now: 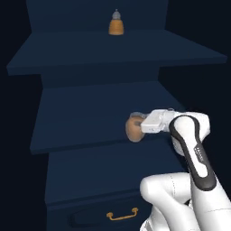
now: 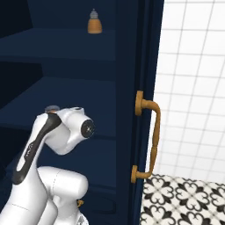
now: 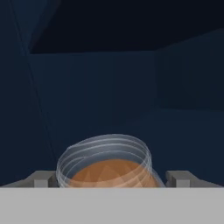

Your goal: Pick the honey bottle and place it on the digital scale for weighing, and close the cabinet.

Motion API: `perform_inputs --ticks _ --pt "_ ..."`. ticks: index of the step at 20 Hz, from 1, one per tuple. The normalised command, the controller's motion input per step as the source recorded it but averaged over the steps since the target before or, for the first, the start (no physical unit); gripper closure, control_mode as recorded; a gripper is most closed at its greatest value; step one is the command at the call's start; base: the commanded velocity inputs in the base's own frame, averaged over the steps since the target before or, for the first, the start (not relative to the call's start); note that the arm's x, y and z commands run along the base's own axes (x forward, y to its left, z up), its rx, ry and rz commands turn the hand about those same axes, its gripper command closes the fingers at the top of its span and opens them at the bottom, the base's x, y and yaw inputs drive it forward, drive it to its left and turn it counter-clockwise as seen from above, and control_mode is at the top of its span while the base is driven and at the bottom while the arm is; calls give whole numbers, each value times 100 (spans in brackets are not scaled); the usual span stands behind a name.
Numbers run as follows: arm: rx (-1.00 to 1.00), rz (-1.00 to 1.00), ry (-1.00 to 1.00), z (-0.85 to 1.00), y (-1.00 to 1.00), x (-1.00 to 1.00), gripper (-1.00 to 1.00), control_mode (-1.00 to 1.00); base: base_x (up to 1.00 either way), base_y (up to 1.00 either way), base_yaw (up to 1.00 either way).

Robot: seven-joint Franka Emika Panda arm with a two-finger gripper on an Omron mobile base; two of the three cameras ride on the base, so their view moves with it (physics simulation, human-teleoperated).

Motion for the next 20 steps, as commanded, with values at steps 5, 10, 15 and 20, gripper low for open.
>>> perform_inputs --ticks 5,10,15,20 --pt "-7 -30 2 41 -12 -13 100 -100 0 0 0" --pt "-4 -24 0 25 -20 -61 100 -100 0 0 0" --pt "-8 -19 0 -2 -7 -41 100 -100 0 0 0" --pt "-1 -14 -14 -26 11 -5 100 100 -23 1 -9"
